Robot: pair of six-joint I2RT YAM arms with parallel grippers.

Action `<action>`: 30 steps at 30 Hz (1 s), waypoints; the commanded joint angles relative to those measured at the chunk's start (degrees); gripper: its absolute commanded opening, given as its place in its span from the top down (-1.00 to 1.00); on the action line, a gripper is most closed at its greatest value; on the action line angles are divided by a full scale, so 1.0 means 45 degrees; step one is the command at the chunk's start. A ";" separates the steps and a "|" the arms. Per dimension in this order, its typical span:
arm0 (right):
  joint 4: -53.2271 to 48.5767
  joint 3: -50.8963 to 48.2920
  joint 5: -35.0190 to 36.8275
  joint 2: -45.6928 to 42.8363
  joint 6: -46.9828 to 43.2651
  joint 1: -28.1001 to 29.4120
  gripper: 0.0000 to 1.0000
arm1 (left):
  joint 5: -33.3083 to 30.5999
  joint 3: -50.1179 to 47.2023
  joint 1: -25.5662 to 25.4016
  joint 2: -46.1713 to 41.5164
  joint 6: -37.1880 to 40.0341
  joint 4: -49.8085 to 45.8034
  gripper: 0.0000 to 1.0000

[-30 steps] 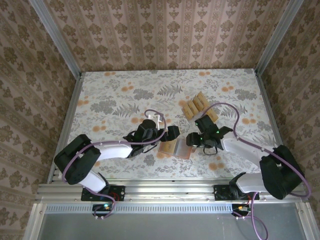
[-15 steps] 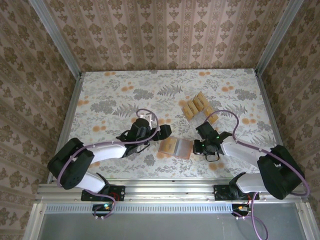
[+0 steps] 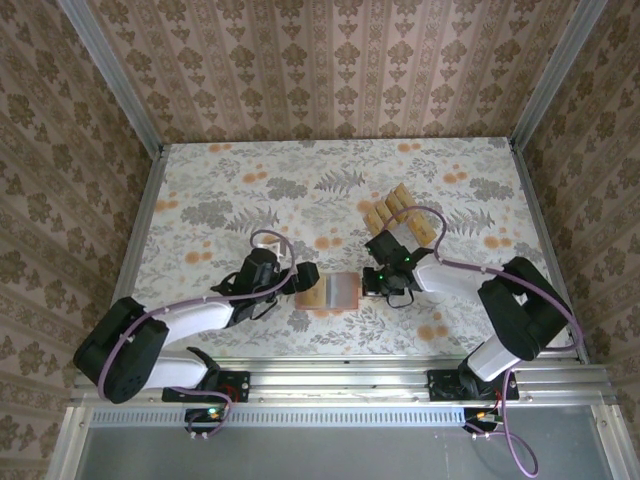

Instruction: Put the credit cards into the card holder

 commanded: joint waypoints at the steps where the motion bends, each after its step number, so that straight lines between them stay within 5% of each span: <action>1: 0.0081 0.0353 -0.0008 0.0304 0.0294 0.0141 1.00 | 0.0067 -0.0354 0.0140 -0.0345 0.0343 -0.0381 -1.00; 21: 0.0565 0.0390 -0.0065 0.1197 0.0368 0.0356 1.00 | 0.1104 0.0215 -0.0277 0.1898 0.0180 0.1455 -1.00; 30: 0.0776 0.0581 -0.0143 0.1914 0.0373 0.0453 1.00 | 0.0849 0.0064 -0.0482 0.0748 -0.0061 0.1614 -1.00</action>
